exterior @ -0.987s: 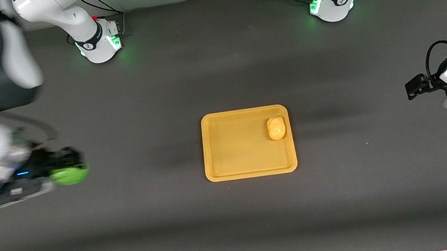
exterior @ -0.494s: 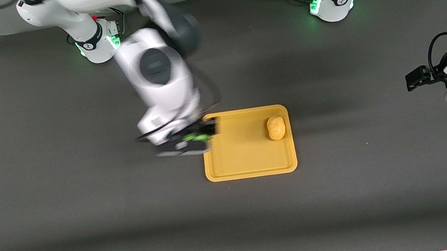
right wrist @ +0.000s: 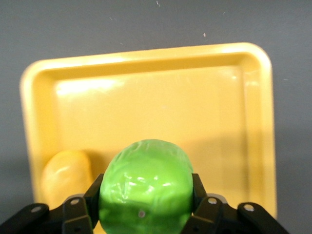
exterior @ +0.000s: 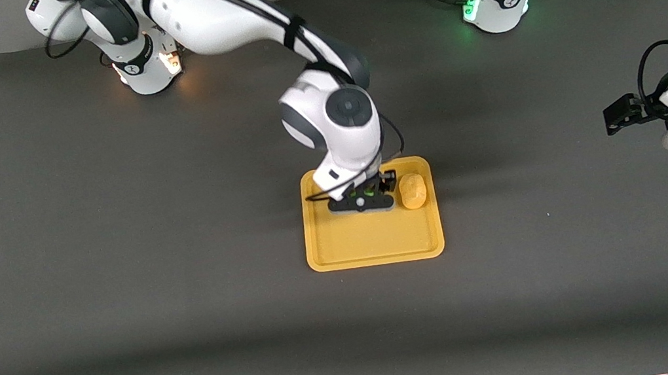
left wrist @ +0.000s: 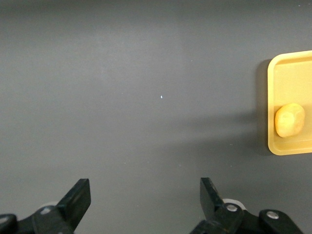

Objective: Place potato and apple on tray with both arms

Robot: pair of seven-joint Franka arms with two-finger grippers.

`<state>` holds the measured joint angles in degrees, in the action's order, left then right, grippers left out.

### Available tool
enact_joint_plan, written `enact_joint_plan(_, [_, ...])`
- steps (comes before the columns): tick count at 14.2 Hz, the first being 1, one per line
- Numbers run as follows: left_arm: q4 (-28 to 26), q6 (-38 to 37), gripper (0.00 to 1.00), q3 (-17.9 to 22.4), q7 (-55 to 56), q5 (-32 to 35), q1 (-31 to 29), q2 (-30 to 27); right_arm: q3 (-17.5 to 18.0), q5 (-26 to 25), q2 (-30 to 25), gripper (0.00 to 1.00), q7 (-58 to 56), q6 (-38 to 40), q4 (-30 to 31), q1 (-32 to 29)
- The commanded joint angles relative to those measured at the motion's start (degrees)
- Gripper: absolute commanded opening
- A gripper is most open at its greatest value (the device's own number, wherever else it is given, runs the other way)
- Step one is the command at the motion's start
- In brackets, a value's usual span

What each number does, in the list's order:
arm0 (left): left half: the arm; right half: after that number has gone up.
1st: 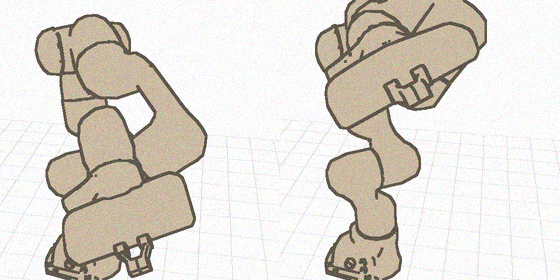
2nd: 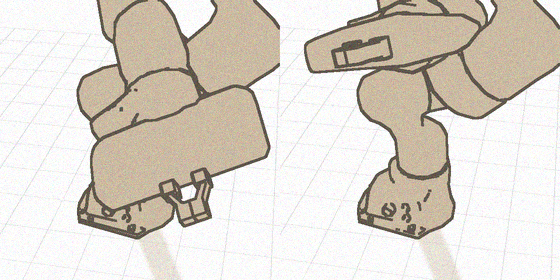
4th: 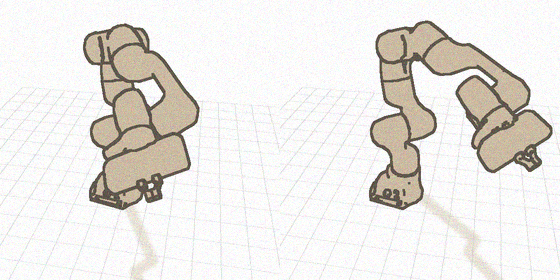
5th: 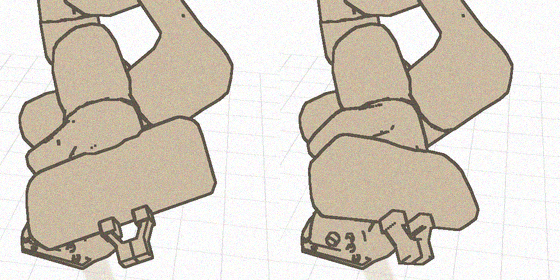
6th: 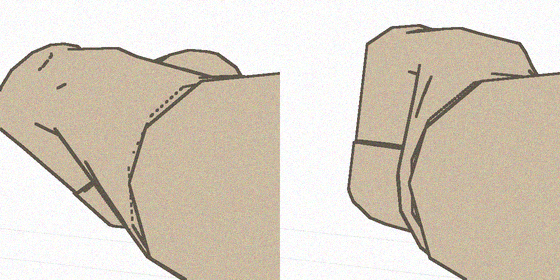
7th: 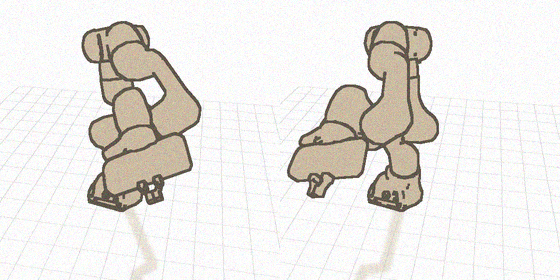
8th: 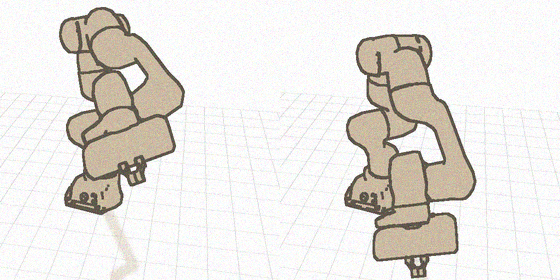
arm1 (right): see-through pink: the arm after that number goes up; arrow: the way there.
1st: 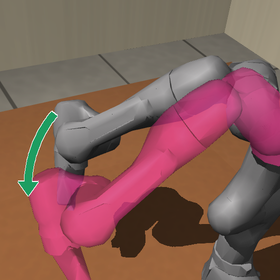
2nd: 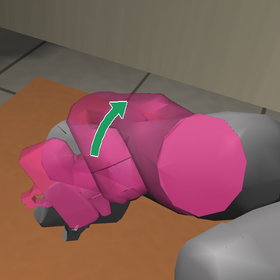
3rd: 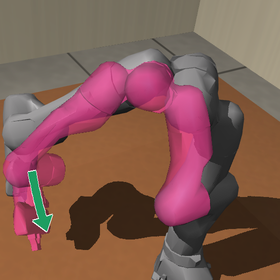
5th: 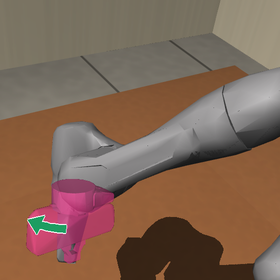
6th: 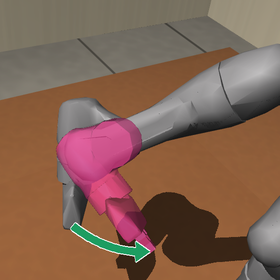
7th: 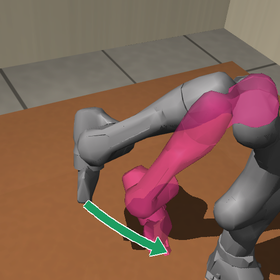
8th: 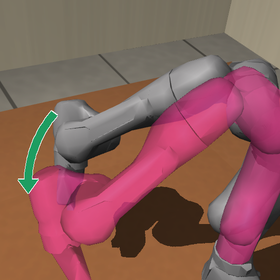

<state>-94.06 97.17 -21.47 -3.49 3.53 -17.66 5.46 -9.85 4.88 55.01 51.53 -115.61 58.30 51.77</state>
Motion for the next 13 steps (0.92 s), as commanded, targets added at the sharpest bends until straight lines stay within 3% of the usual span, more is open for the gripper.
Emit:
enact_joint_plan(1, [1.5, -1.4, 1.00, 0.5, 0.4, 0.9, 0.6, -0.2, 0.2, -1.6, 4.5, 0.34, 1.4, -1.5, -3.3, -0.6])
enact_joint_plan(4, [2.0, -1.4, 1.00, 2.6, 0.2, 1.7, 3.0, 0.2, 0.2, -1.5, 6.5, 0.34, 1.6, -4.3, -3.3, -0.8])
enact_joint_plan(7, [2.2, -1.4, 1.00, 23.3, 0.8, 1.8, 23.8, -0.1, 0.3, -1.5, 7.1, 0.35, 1.6, -6.3, -2.5, -0.9])
enact_joint_plan(11, [2.3, -1.5, 1.00, 22.4, 0.1, 1.7, 22.3, -0.2, 0.2, -1.5, 7.8, 0.40, 1.6, -7.5, -2.4, -1.5])
enact_joint_plan(12, [2.3, -1.5, 1.00, 22.3, 0.1, 1.7, 22.5, -0.2, 0.3, -1.5, 7.8, 0.72, 1.6, -7.5, -2.4, -1.6])
enact_joint_plan(13, [2.3, -1.8, 1.00, 22.3, 0.4, 1.7, 22.7, -0.2, 0.2, -1.4, 7.7, 0.92, 2.1, -7.4, -2.4, -1.6])
